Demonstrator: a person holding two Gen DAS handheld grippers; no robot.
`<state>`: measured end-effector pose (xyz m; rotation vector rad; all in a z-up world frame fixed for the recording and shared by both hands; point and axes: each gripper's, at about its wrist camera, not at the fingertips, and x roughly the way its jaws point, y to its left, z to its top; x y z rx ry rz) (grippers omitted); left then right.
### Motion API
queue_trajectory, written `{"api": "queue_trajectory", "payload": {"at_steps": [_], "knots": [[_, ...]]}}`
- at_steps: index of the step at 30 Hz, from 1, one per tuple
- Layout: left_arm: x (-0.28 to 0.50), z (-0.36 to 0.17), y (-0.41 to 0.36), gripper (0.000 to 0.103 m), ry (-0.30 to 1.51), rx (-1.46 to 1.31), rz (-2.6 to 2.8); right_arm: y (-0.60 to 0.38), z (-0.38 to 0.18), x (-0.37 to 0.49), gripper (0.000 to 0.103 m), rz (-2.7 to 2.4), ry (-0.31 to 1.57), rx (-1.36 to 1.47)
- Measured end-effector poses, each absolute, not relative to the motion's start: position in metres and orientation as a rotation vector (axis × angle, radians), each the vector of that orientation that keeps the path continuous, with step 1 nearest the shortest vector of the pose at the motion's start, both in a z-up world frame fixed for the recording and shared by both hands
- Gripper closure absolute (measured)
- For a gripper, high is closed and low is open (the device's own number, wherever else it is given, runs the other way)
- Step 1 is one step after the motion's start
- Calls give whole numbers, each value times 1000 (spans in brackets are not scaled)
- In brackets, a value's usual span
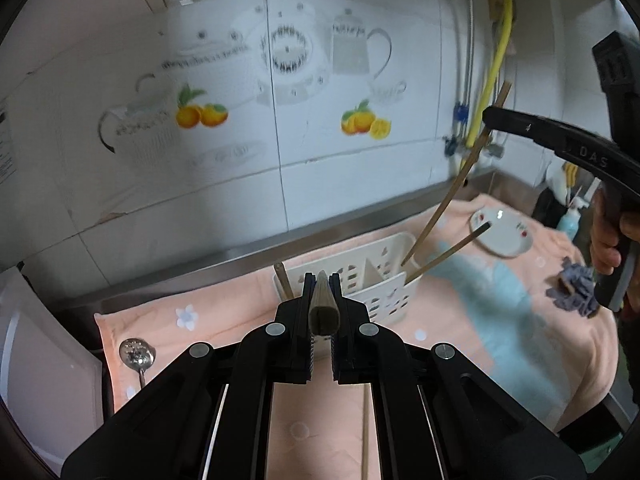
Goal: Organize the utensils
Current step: 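Lift and drop the left tool's chopstick into the holder while the right tool does likewise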
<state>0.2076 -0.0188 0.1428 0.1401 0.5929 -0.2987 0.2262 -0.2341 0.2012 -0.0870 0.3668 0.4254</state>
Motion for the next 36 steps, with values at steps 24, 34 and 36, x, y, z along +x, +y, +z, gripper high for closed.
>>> {"api": "queue_trajectory", "payload": {"at_steps": [24, 34, 36], "knots": [[252, 116, -28, 94, 667, 108, -305, -227, 138, 257, 95, 405, 502, -117], [205, 135, -15, 85, 556, 86, -303, -237, 144, 210, 86, 438, 459, -114], [191, 132, -12, 85, 546, 86, -303, -239, 136, 195, 85, 451, 469, -116]]}}
